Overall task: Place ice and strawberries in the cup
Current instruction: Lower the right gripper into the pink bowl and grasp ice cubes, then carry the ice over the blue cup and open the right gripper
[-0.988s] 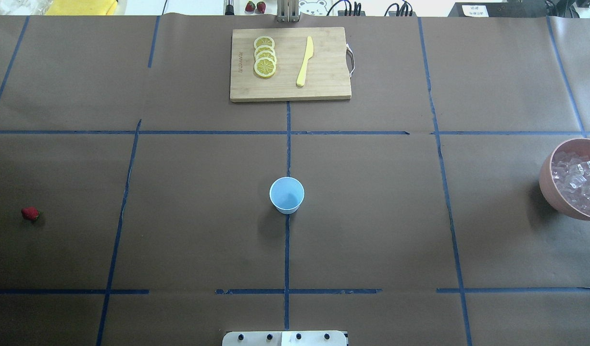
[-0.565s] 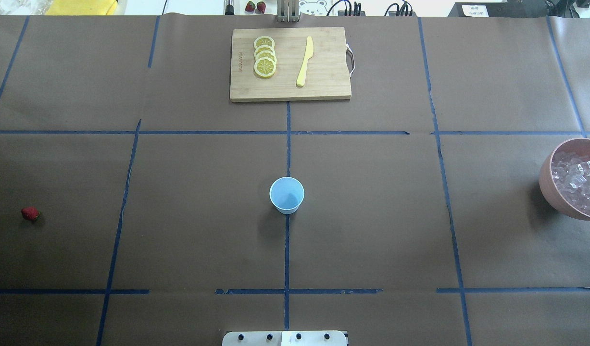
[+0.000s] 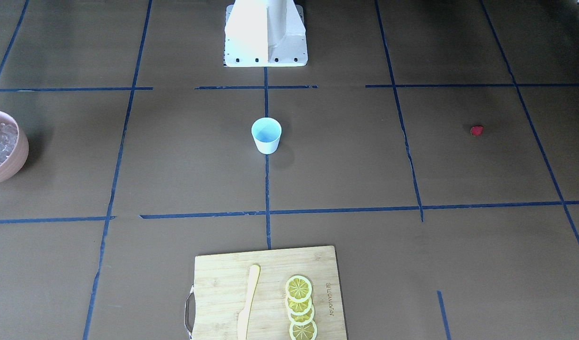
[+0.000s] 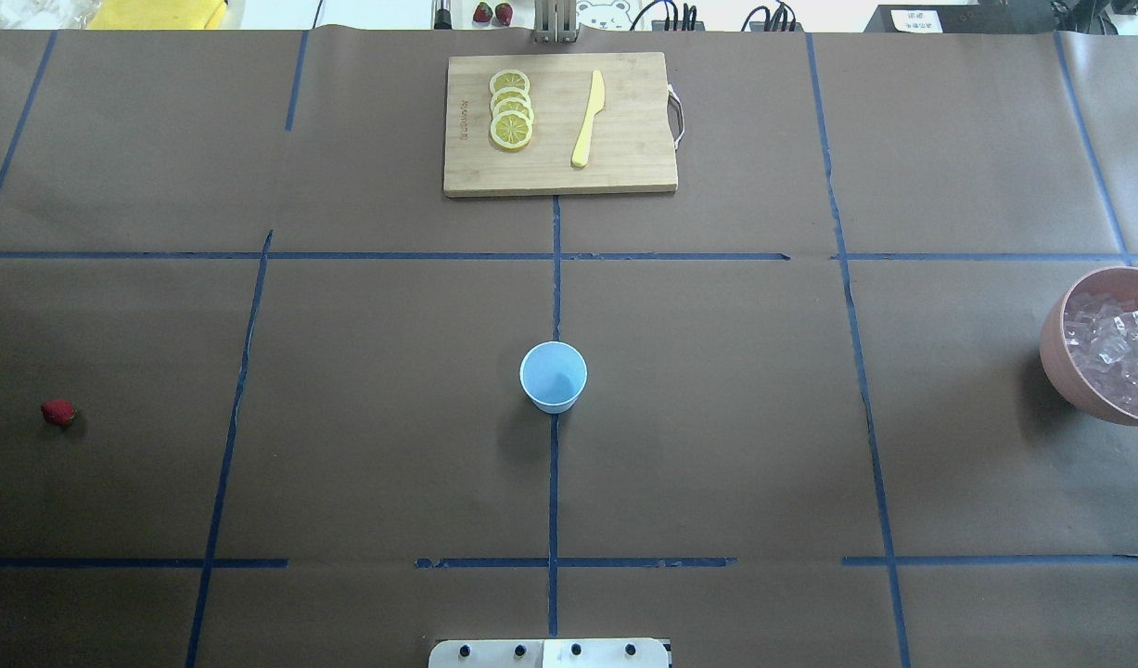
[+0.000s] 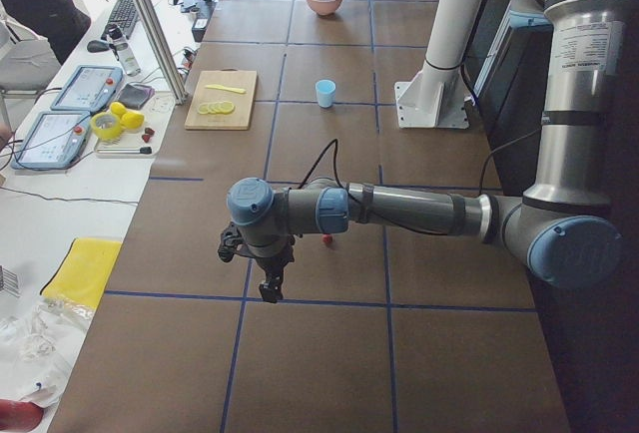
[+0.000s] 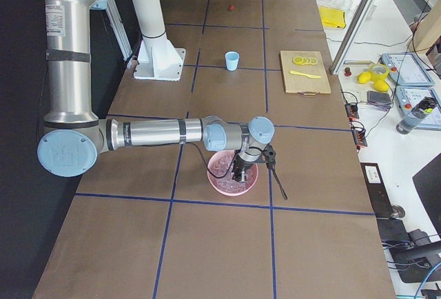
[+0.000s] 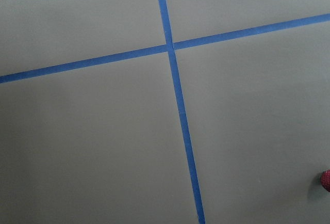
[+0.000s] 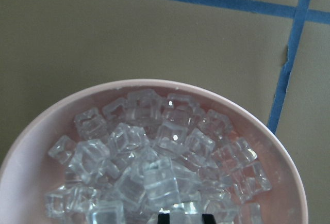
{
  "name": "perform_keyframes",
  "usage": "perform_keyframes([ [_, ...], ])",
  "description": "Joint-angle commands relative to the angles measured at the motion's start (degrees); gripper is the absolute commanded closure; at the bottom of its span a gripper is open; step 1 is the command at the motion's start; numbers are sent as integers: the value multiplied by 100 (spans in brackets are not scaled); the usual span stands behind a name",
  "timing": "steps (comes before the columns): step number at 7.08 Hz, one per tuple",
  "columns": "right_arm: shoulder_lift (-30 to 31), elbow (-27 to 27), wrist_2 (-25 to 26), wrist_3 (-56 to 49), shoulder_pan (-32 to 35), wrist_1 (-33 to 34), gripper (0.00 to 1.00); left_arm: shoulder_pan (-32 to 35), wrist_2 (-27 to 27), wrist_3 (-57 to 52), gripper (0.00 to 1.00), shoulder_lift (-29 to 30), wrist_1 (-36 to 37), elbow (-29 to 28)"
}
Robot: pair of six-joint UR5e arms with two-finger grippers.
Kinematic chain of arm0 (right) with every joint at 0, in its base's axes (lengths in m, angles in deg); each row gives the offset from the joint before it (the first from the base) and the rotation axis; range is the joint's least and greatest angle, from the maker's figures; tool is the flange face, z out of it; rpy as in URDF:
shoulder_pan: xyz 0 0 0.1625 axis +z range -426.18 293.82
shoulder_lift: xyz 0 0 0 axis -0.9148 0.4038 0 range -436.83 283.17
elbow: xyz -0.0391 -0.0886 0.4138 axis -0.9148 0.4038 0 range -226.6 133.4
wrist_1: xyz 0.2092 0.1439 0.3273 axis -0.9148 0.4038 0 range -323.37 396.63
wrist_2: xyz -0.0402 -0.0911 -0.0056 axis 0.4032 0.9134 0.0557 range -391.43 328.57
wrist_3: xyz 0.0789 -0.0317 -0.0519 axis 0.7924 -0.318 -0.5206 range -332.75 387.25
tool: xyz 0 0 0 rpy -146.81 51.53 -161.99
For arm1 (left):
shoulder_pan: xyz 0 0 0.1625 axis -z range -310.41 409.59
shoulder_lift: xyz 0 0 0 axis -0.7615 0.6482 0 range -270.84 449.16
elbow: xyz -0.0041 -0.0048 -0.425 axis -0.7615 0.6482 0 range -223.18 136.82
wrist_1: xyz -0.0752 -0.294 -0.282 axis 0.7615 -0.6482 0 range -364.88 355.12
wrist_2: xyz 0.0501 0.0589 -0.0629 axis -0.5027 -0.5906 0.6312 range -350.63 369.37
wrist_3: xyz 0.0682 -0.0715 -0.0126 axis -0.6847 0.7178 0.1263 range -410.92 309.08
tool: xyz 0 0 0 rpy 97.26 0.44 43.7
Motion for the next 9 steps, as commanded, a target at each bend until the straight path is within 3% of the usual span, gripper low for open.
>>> perform_keyframes([
  [1,403,-1153,-1,24,196,51,100,0,0,8,0,-2,3,49],
  [3,415,-2191,-54,1456,32,25,100,0,0,8,0,-2,3,84],
  [4,249,-2579,-63,2362,-405,8,100,9,0,17,0,-11,3,146],
  [5,-388,-2705,-63,3554,-993,7,100,0,0,8,0,-72,3,146],
  [6,-1186,-2654,85,5037,-1825,7,100,0,0,8,0,-81,-6,137],
  [7,-2038,-2523,670,6244,-2703,16,100,0,0,8,0,-81,-6,137],
  [8,-2812,-2139,1546,7091,-3521,7,100,0,0,-1,0,-90,-6,137],
  [9,-3638,-1430,1989,7578,-3860,-27,100,0,0,8,0,-90,-6,137],
])
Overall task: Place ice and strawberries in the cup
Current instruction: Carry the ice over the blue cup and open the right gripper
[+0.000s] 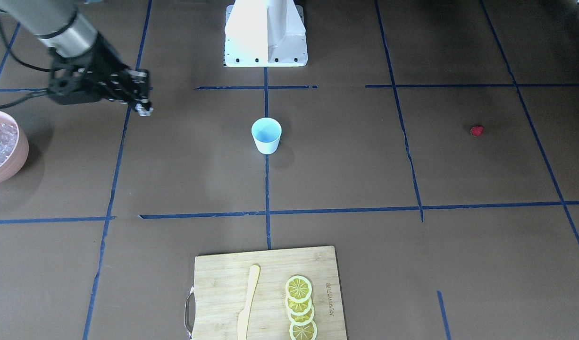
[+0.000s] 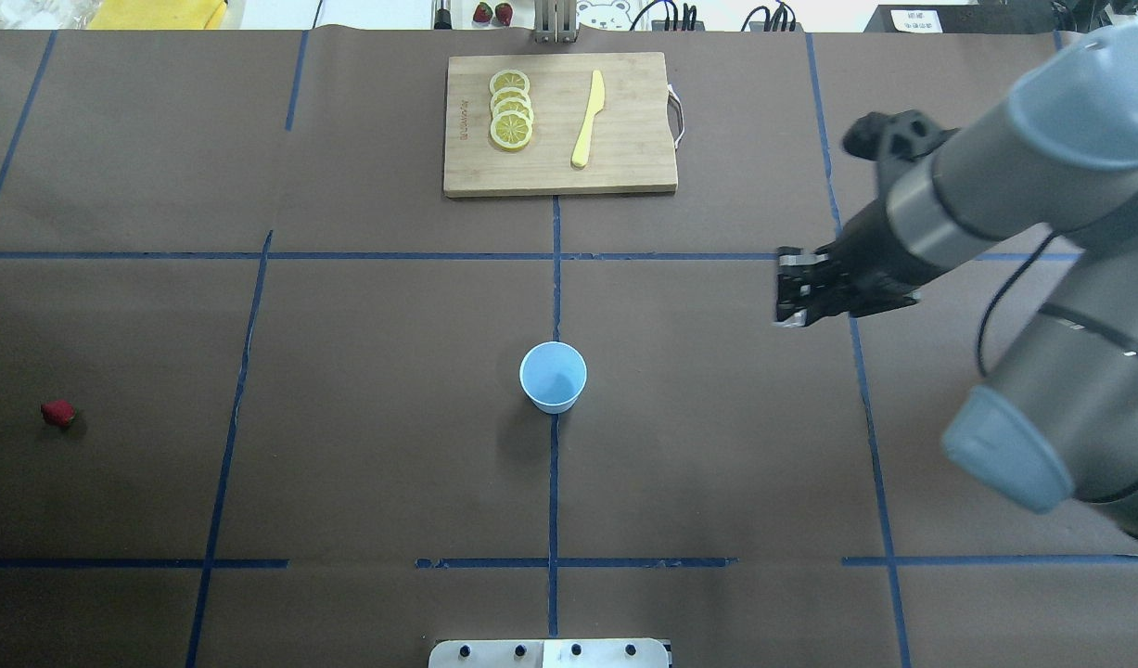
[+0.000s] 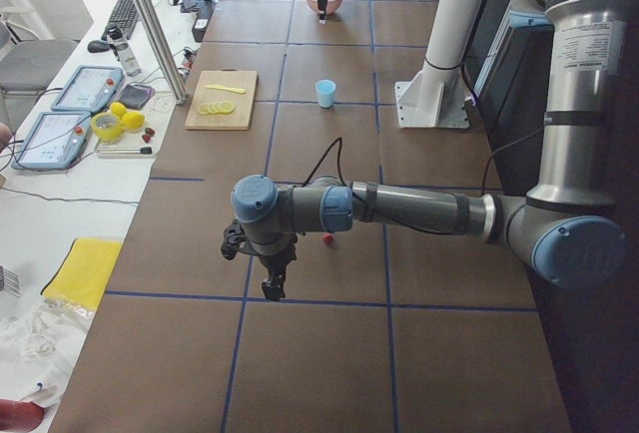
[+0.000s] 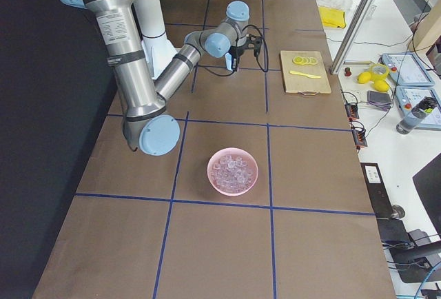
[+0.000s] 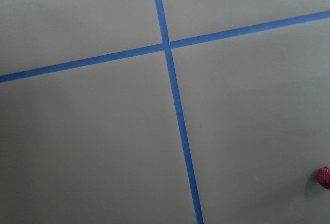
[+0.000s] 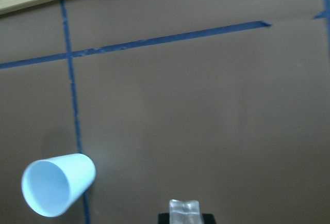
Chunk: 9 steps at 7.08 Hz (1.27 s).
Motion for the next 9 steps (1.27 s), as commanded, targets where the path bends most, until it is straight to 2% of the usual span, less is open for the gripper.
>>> perform_keyframes([
  [1,-1386,1118,744,994,-772,-37,100,0,0,4,0,-5,0,8],
  [4,-1626,1780,1175,1530,-1178,-940,98,0,9,21,0,-48,0,113],
  [5,-1627,1965,1184,1523,-1187,-951,84,0,9,21,0,-49,0,114],
  [7,-1636,2063,1184,1515,-1204,-951,33,0,9,21,0,-84,0,149],
  [8,-1636,2072,1184,1515,-1231,-942,20,0,9,21,0,-84,0,149],
  [9,-1636,2064,1184,1523,-1231,-951,20,0,9,30,0,-84,0,149],
])
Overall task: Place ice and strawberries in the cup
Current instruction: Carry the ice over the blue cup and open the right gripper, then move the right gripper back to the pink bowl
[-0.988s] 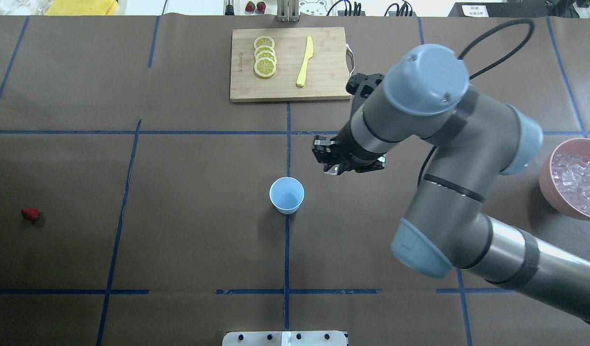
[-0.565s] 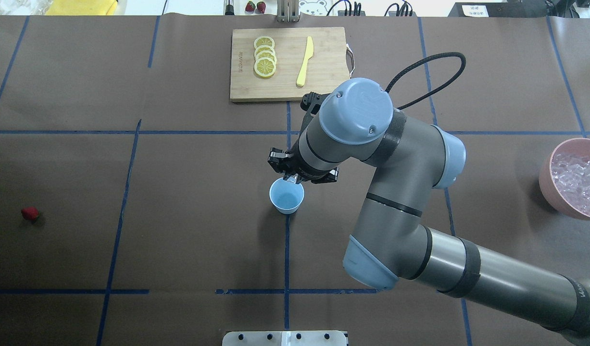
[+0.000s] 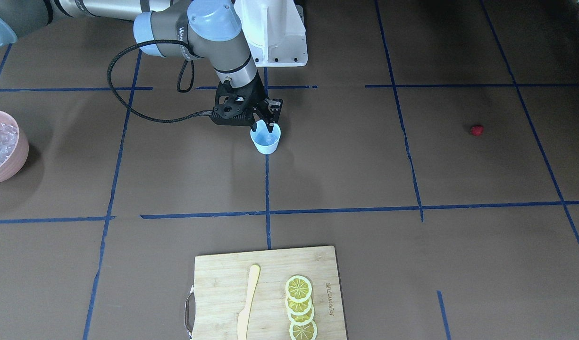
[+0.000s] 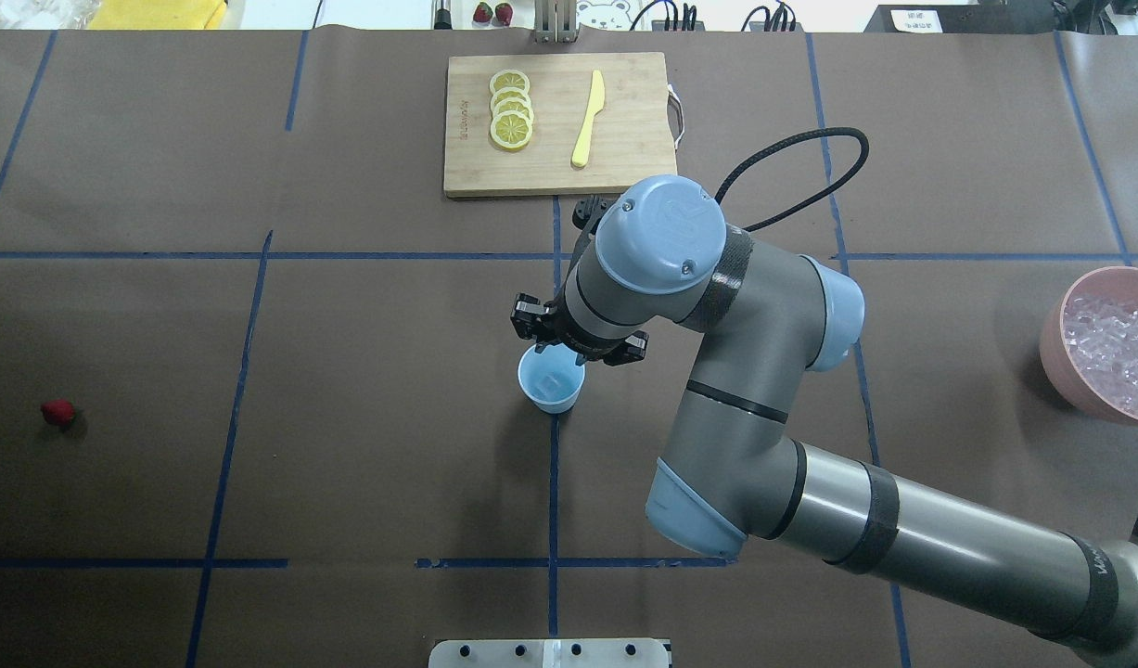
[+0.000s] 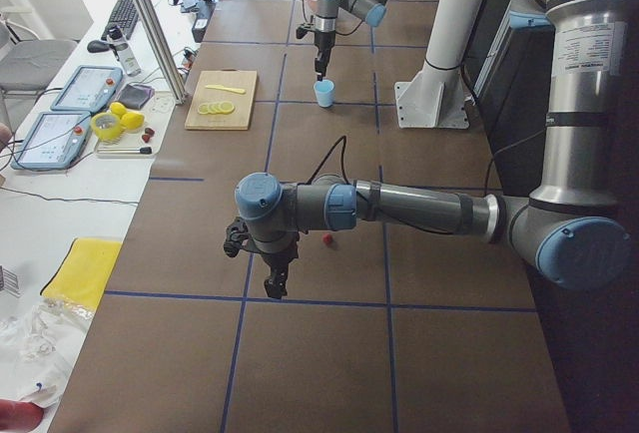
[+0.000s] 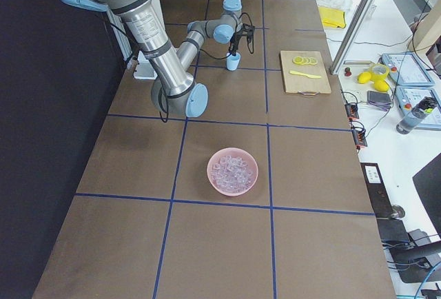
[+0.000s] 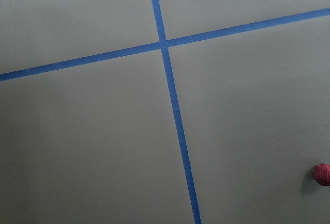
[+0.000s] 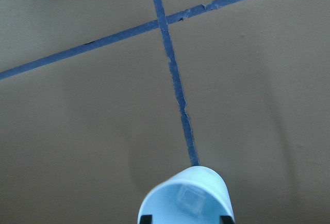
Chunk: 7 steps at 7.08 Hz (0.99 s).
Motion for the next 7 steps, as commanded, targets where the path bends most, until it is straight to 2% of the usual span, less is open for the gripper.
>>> perform_keyframes([
  [1,-1,-74,-16,7,42,4,20,0,0,6,0,-3,0,4],
  [2,156,-345,-147,7,408,117,20,0,0,6,0,6,0,13],
  [3,723,-904,-557,-72,943,440,22,0,0,-3,0,6,0,48],
  [4,1338,-1362,-1101,-368,1583,487,24,0,0,6,0,-3,0,100],
  [5,2005,-1637,-1541,-1180,2138,487,24,0,0,6,0,-3,0,92],
  [7,3123,-1823,-1774,-2142,3010,418,25,0,-9,32,0,-3,0,83],
])
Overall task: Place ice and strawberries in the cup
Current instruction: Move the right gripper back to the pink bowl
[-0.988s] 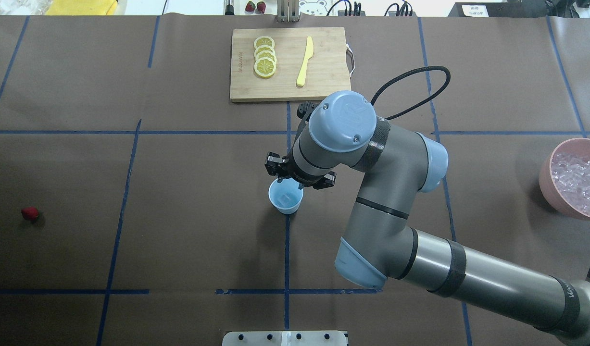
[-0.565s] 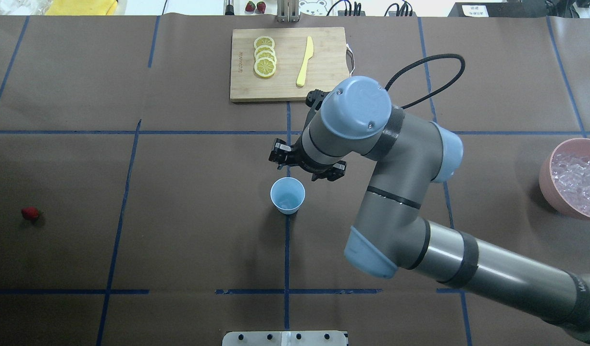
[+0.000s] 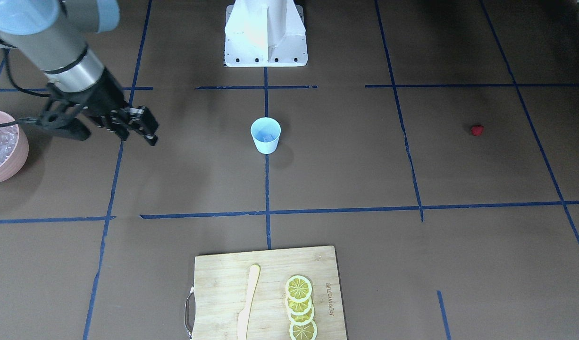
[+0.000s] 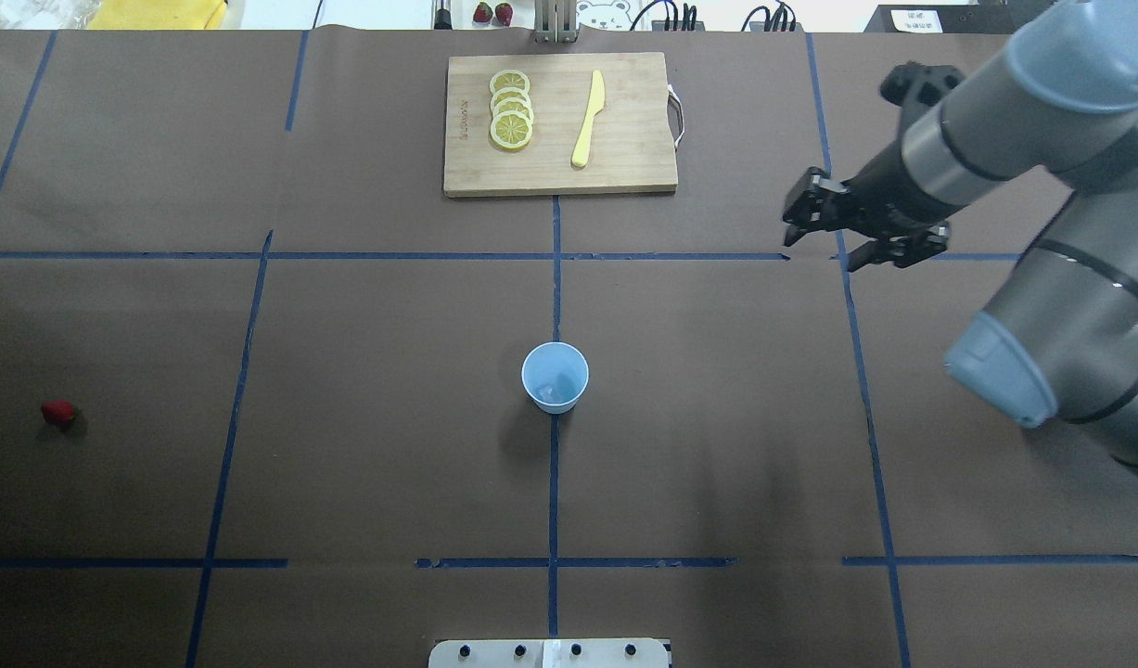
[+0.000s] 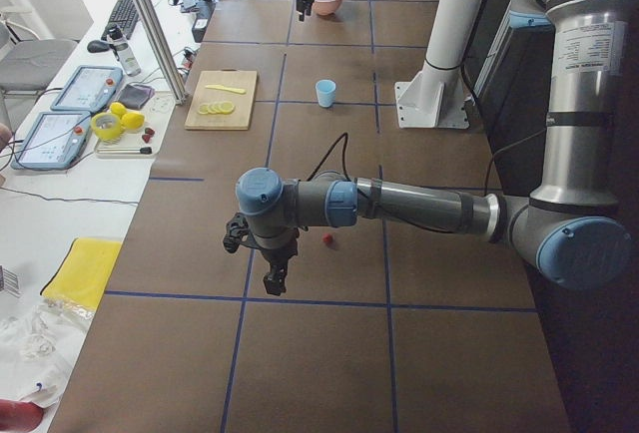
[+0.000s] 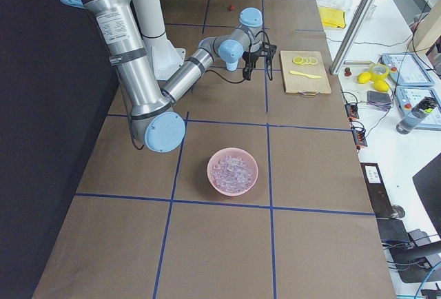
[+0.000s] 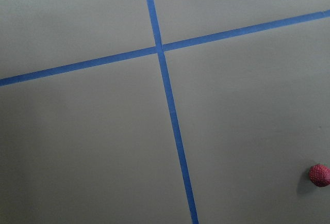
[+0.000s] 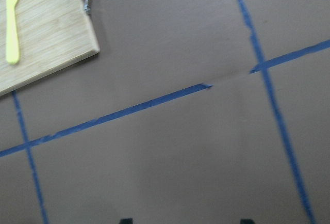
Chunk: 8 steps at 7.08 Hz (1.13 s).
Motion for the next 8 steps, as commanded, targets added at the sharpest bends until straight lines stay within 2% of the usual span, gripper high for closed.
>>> perform_keyframes([
  [1,1265,-194,-337,-1099,1003,-36,25,0,6,129,0,0,0,-4],
  [3,2234,-55,-348,-2503,1733,-1,27,0,6,130,0,0,0,-4],
  [4,2351,295,-374,-3050,2146,-10,27,0,6,148,0,0,0,-13],
  [5,2396,603,-330,-3264,2272,-19,27,0,6,165,0,0,0,-13],
  [8,2344,1211,-330,-3143,2326,-27,25,0,6,165,0,0,0,-4],
])
